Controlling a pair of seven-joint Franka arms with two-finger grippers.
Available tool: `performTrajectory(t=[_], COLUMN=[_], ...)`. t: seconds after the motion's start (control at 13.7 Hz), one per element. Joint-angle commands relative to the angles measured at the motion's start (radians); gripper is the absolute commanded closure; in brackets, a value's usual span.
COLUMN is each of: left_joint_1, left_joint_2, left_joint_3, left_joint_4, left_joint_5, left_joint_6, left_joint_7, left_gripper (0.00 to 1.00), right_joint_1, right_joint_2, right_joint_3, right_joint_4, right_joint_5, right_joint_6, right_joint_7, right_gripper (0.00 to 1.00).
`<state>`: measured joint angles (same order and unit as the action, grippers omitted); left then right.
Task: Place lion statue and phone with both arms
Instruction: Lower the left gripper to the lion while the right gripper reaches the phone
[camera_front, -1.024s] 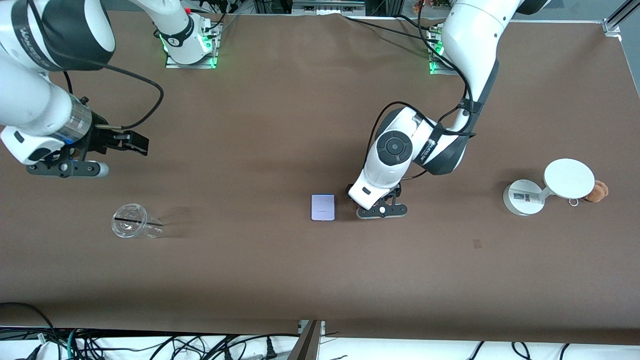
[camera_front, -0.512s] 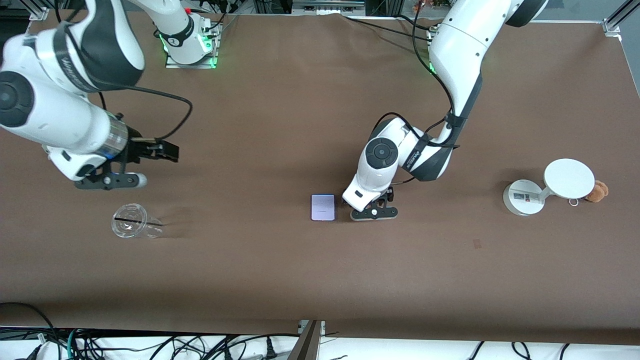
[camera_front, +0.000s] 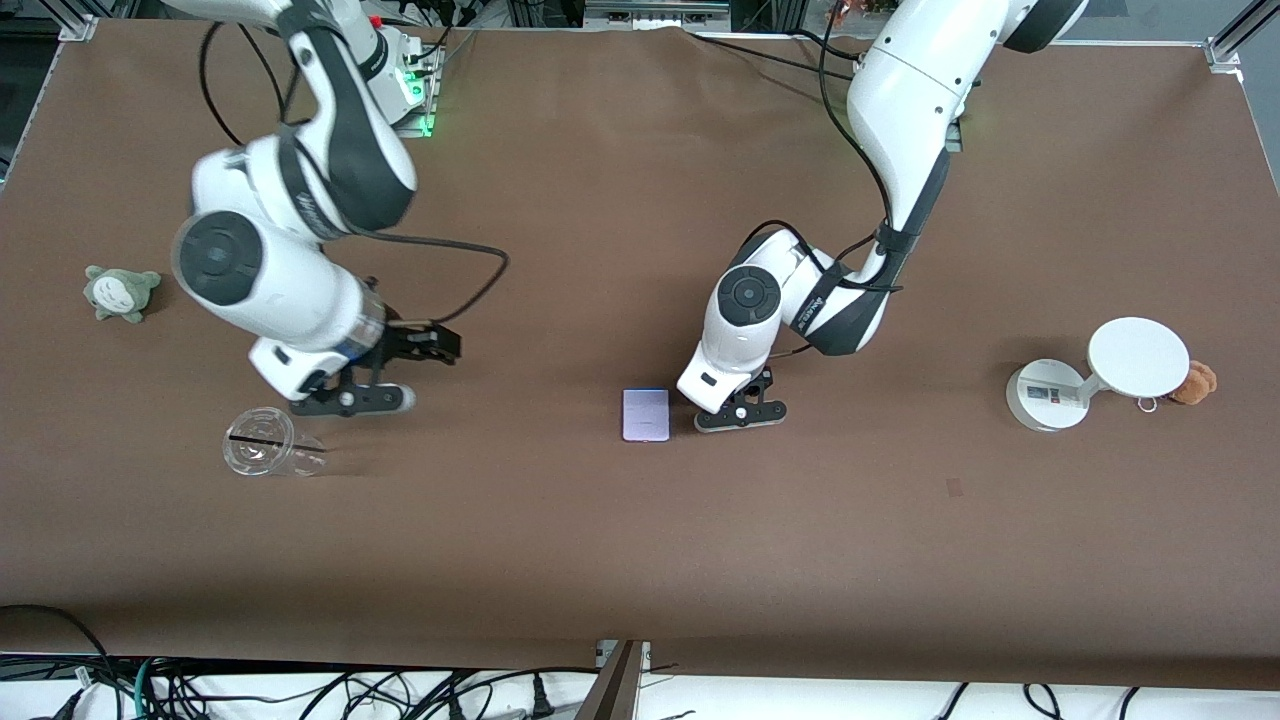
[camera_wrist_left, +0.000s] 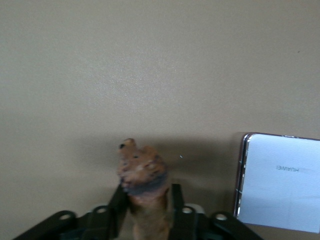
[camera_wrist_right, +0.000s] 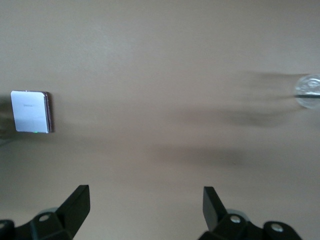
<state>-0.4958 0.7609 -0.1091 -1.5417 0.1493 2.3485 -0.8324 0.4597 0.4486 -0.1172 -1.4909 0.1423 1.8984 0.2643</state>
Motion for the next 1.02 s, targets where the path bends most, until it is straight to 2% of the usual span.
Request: performTrajectory(t=[0.0,0.15,0.29,0.59,0.73,0.95], left_joint_1=[0.043,0.115,0.184,0.246,0.281,0.319], left_joint_2=[-0.098,-0.187,-0.236,-0.307,-0.347,-0.383], left_joint_3=[0.005,0.009,0.020,0.135,0.187,0.241], left_joint_4=[-0.037,-0.124,-0.193,-0.314,-0.409,-0.530], left_joint_5=[0.030,0.013,0.013,-0.019,-0.078,-0.085], left_joint_6=[-0.087,-0.092,-0.089,-0.077,-0.020,0.092], left_joint_7=[0.028,0.200,0.348,0.559,0.688,0.789], left_gripper=[1.00,1.00,1.00,1.00,1.00,1.00], right_joint_1=[0.042,0.082,0.106,0.178,0.220,0.260], right_joint_2=[0.048,0.087,0.131,0.278,0.347,0.421], right_joint_3=[-0.002,-0.002,-0.002,-0.002,-0.002,-0.004], right_joint_4=[0.023,0.023,0.029,0.156,0.182,0.189], right_joint_5=[0.013,0.013,0.014,0.013,0.011,0.007], right_joint_6=[0.075,0.155,0.243,0.289,0.390,0.525], right_joint_7=[0.079,0.146,0.212,0.353,0.423,0.431], right_gripper=[0.01,0.01,0.01,0.01,0.01,0.01])
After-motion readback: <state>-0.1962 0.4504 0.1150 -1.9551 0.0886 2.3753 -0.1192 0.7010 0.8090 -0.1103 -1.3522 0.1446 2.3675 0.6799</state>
